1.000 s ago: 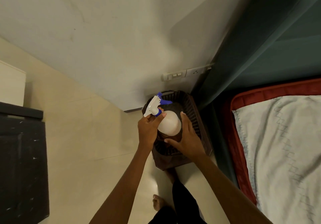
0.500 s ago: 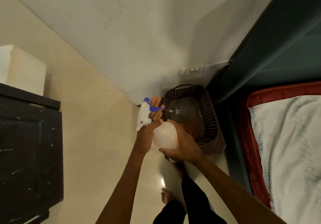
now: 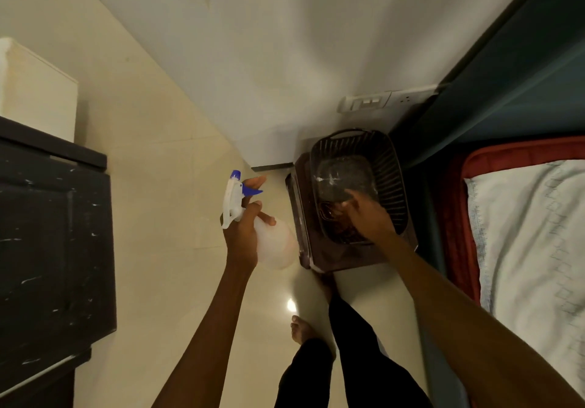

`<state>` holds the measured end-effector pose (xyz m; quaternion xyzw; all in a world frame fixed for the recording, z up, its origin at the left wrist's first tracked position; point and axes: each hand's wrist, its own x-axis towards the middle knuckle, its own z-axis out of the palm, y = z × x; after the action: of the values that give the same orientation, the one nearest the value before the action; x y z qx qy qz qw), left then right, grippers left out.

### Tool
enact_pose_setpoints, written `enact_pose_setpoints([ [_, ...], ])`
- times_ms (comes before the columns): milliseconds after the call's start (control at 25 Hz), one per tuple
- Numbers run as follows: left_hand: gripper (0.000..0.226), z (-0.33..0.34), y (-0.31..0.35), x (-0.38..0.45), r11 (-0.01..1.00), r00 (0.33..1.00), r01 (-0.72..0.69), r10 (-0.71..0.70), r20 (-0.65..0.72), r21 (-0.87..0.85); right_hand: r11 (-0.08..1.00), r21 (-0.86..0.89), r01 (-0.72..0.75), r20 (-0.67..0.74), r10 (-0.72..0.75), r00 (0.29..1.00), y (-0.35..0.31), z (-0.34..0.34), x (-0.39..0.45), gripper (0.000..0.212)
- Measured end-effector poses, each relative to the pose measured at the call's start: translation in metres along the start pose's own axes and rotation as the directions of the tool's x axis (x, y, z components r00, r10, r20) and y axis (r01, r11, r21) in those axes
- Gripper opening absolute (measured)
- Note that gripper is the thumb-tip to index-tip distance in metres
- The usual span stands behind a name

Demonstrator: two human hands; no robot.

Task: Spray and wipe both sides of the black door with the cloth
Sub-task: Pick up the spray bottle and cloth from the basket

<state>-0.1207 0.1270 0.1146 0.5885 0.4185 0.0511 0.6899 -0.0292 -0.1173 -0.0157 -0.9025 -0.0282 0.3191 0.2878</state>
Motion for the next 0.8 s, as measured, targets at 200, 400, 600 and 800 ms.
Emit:
enact_pose_setpoints([
  [200, 0.030, -0.002, -0.030, 0.008, 0.993, 0.999, 0.018, -0.013, -0.048, 0.113, 0.906, -0.422, 0.034, 0.151, 0.033, 0.988, 0.026, 0.012, 0.058, 0.050],
  [400, 0.044, -0.006, -0.045, 0.006, 0.990, 0.995, -0.100, 0.101, -0.013, 0.105, 0.847, -0.529, 0.046, 0.179, 0.058, 0.982, 0.031, 0.017, 0.096, 0.050],
  [600, 0.046, -0.008, -0.046, 0.005, 0.988, 0.995, -0.087, 0.092, -0.032, 0.131, 0.877, -0.480, 0.033, 0.249, 0.100, 0.963, 0.027, 0.016, 0.093, 0.032],
  [800, 0.053, -0.009, -0.024, -0.004, 0.985, 0.997, -0.049, 0.060, -0.058, 0.167, 0.934, -0.353, 0.057, 0.328, 0.066, 0.942, -0.003, -0.013, 0.060, 0.026],
])
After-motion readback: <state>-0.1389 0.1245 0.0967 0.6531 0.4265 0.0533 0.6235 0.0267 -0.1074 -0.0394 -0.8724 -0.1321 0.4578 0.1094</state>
